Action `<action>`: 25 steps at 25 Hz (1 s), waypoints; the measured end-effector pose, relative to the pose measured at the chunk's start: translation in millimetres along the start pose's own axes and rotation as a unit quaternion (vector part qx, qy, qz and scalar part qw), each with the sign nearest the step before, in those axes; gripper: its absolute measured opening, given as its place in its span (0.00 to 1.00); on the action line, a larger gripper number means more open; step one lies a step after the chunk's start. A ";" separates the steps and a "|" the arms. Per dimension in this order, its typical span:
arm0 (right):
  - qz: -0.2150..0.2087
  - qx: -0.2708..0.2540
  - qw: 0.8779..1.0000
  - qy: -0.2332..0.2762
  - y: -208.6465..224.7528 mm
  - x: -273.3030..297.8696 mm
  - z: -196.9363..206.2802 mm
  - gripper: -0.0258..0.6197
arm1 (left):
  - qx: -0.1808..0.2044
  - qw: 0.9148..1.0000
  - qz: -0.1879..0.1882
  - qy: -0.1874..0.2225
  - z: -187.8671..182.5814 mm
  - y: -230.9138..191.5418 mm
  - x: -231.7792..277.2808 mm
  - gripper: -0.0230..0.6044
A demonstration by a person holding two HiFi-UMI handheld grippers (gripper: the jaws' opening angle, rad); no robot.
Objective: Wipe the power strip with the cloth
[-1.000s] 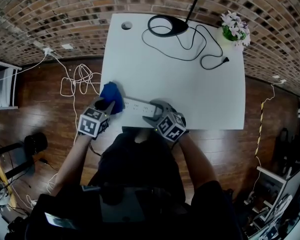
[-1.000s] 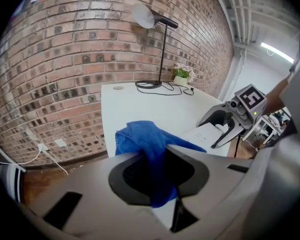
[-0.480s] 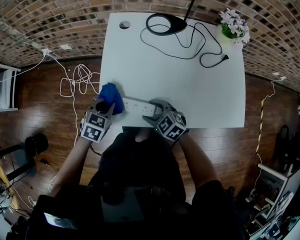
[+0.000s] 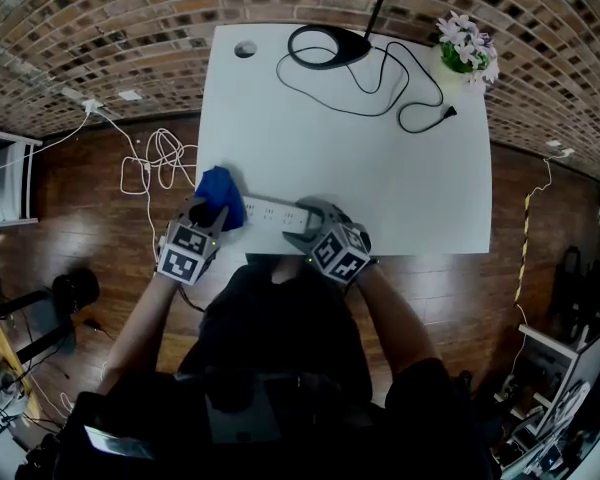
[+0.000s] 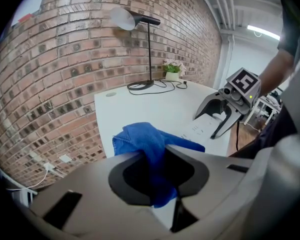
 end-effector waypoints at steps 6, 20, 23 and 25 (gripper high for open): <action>0.002 -0.002 1.000 0.000 -0.6 0.6 0.4 0.49 | 0.005 1.000 -0.008 0.004 -0.1 0.7 0.3 0.16; 0.004 -0.008 1.000 0.003 -1.9 0.5 0.0 0.49 | 0.006 1.000 -0.022 -0.005 -2.7 5.7 1.0 0.16; 0.005 -0.009 1.000 0.004 -1.9 0.0 0.1 0.49 | 0.014 1.000 -0.023 -0.008 -4.4 8.3 1.6 0.16; 0.005 -0.009 1.000 0.005 -2.0 0.1 -0.6 0.49 | 0.026 0.999 -0.020 -0.011 -7.5 13.2 3.1 0.16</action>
Point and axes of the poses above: the fingertips, and each gripper's own axes: x forward along the fingers, y to its right, z out of its underside, the point moved 2 cm from there along -x, backward along the fingers, and after that the axes turned 12 degrees about -y, right-handed, at the moved point
